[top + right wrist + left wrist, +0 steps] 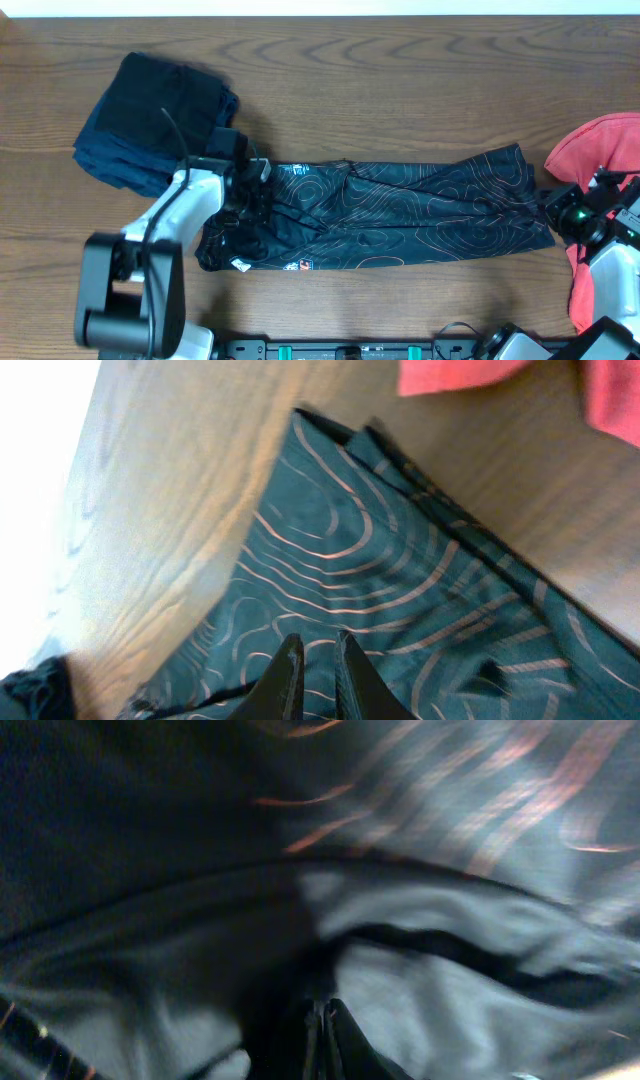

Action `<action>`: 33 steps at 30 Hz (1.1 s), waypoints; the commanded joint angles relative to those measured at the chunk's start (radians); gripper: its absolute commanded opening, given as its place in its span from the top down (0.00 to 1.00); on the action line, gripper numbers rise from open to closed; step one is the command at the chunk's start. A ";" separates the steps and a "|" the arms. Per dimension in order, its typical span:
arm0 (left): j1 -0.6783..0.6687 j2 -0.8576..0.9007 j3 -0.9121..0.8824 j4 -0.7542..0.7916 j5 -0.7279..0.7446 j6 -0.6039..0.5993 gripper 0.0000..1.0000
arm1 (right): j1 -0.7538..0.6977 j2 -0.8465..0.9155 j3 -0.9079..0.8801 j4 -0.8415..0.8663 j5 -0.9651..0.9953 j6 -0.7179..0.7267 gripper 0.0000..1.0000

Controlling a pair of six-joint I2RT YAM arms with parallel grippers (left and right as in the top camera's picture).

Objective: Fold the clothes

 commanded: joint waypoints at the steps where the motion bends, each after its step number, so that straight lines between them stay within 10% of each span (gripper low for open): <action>1: 0.000 0.062 -0.003 0.014 -0.100 0.005 0.94 | -0.008 -0.008 0.014 -0.017 0.073 -0.014 0.89; 8: 0.074 0.090 0.000 0.013 -0.393 -0.127 0.94 | -0.007 0.000 0.014 -0.022 0.196 -0.051 0.81; 33: 0.182 0.090 0.009 0.047 -0.304 -0.141 0.94 | 0.033 0.425 0.014 -0.002 -0.144 -0.605 0.45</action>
